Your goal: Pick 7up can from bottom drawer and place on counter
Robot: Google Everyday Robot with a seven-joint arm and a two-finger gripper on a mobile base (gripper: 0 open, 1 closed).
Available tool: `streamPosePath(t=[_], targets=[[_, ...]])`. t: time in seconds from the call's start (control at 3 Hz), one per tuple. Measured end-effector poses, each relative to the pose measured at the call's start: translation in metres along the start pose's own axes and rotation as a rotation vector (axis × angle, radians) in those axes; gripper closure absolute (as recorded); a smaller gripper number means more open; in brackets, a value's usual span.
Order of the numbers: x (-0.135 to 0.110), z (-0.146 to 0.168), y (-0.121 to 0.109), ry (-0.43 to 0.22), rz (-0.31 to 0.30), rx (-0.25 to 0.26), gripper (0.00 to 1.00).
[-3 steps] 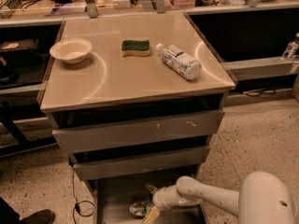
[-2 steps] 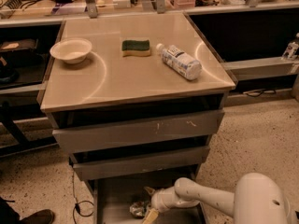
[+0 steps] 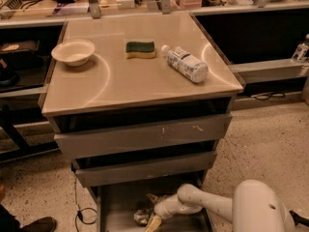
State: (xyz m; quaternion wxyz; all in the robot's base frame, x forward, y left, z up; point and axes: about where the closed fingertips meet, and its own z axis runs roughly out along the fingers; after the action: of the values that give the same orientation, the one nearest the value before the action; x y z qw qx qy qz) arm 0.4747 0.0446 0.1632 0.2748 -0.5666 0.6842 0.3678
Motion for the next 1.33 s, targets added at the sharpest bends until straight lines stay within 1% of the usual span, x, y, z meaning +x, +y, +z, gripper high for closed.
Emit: streamPosePath(t=[0.33,0.67,1.33], targets=[[0.0122,0.0081,-0.0030,0.014,0.004,-0.017,0.00],[0.0123,0.0081,-0.0036,0.014,0.004,-0.016,0.19],[0.0123,0.0082,-0.0035,0.014,0.004,-0.016,0.65]])
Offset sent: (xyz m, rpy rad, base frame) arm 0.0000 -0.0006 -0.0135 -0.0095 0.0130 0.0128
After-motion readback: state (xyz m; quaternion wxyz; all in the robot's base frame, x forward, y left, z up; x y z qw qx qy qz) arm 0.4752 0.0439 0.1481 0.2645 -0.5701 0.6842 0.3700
